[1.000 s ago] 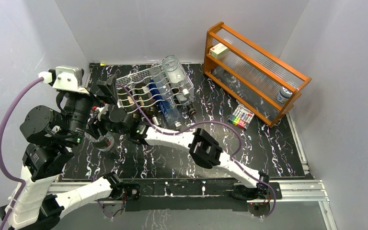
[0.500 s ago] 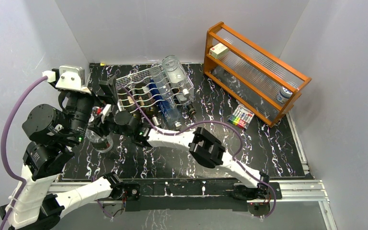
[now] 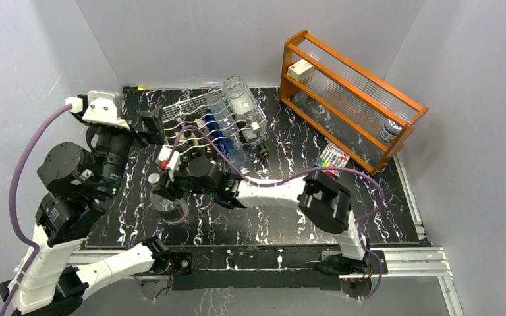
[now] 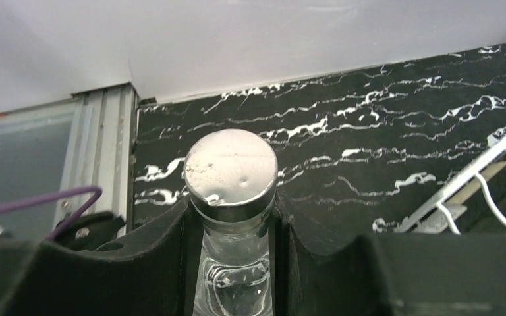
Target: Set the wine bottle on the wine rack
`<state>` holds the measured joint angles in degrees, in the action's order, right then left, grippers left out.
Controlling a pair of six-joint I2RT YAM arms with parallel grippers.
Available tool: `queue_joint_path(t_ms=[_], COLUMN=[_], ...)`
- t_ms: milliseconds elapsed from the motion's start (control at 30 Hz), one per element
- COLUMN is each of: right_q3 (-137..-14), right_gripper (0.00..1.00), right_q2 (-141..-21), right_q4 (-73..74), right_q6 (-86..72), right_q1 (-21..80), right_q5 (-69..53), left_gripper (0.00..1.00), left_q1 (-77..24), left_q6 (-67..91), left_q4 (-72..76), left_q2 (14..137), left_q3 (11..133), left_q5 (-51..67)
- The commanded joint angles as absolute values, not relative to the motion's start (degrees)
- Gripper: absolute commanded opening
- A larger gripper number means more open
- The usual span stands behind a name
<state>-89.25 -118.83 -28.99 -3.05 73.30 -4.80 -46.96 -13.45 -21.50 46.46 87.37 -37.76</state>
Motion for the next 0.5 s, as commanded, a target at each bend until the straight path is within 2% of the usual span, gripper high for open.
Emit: queue_joint_path(t_ms=[0, 133, 267, 467], right_q3=[-83.4, -75.7, -68.4, -59.9], right_gripper=[0.10, 0.09, 0.08, 0.06], right_q2=[-107.6, -101.0, -95.3, -88.8], right_q4=[-38.1, -38.6, -40.4, -42.2], right_q6=[-2.9, -3.0, -4.1, -6.3], right_q1=[73.4, 73.4, 73.3, 73.1], right_q5=[-6.1, -6.2, -5.1, -1.5], left_gripper=[0.98, 0.98, 0.98, 0.98], left_q1=[-46.9, -46.9, -46.9, -46.9], left_q6=[-12.3, -10.2, -11.1, -10.4], left_q4=[-21.5, -21.1, -12.6, -13.7], left_q2=[46.6, 46.3, 44.1, 46.8], left_q3=[85.5, 83.0, 75.7, 74.4], left_q5=[-38.4, -37.6, -33.5, -32.2])
